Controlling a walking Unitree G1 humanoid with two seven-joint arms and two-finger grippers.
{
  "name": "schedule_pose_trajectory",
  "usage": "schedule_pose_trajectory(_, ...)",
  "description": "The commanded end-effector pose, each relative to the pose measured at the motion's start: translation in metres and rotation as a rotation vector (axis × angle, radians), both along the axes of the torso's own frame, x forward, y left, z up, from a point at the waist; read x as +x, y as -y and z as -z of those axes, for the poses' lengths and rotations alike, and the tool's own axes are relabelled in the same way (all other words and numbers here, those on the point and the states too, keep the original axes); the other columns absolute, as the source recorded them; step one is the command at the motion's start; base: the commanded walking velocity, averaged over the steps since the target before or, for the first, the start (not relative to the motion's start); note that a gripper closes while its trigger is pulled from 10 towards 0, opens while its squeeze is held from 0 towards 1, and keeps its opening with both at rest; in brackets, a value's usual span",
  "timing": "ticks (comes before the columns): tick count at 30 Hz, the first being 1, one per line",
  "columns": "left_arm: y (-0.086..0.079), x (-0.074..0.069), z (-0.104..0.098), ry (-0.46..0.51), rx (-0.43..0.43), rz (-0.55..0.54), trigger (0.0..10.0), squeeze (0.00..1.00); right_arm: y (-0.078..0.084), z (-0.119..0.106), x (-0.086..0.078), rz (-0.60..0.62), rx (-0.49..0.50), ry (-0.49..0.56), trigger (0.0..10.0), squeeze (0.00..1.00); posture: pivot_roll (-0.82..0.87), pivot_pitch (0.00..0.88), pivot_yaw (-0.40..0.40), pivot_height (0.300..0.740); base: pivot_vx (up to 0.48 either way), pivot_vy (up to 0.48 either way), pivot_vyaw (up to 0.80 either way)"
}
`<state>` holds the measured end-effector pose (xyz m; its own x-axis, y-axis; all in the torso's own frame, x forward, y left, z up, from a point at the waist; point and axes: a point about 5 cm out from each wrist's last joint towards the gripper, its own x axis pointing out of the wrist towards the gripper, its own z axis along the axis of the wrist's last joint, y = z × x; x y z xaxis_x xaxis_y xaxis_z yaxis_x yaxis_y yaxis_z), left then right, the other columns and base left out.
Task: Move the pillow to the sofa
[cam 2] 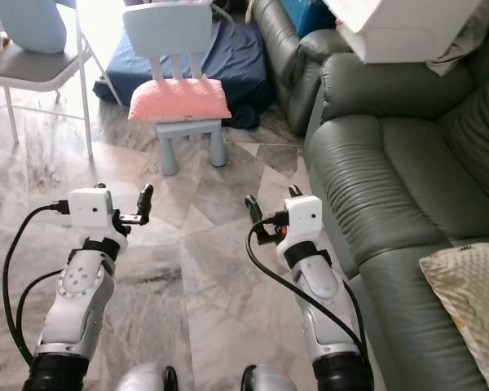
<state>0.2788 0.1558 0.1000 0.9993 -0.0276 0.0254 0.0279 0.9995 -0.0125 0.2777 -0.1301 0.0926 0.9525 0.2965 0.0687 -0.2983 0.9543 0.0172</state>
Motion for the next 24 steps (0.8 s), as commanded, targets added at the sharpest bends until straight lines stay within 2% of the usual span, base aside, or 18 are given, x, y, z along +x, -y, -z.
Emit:
schedule_pose_trajectory(1, -0.0006, -0.0012, -0.0007, 0.006, -0.008, -0.009, 10.0, 0.00, 0.0001, 0.0008, -0.0003, -0.005, -0.009, -0.005, 10.0, 0.00, 0.02, 0.109, -0.060, 0.740, 0.446, 0.000, 0.00)
schedule_pose_trajectory(10, 0.0014, 0.0020, -0.0025, 0.007, -0.009, -0.013, 10.0, 0.00, 0.0013, -0.0024, 0.0052, 0.005, -0.015, 0.005, 10.0, 0.00, 0.02, 0.115, -0.060, 0.740, 0.443, 0.000, 0.00)
schedule_pose_trajectory(15, -0.0030, 0.0009, 0.0010, -0.012, 0.004, -0.048, 10.0, 0.00, 0.0018, -0.0012, 0.0041, 0.009, -0.019, 0.003, 10.0, 0.00, 0.02, 0.116, -0.061, 0.740, 0.430, 0.000, 0.00)
schedule_pose_trajectory(18, -0.0034, 0.0015, 0.0012, -0.014, 0.002, -0.057, 10.0, 0.00, 0.0001, -0.0017, 0.0031, -0.007, -0.030, 0.012, 10.0, 0.00, 0.02, 0.115, -0.061, 0.740, 0.390, 0.276, 0.00)
schedule_pose_trajectory(24, -0.0021, 0.0036, 0.0001, -0.010, 0.008, -0.058, 10.0, 0.00, -0.0004, -0.0017, 0.0045, -0.005, -0.033, 0.015, 10.0, 0.00, 0.02, 0.111, -0.059, 0.740, 0.372, 0.303, 0.80)
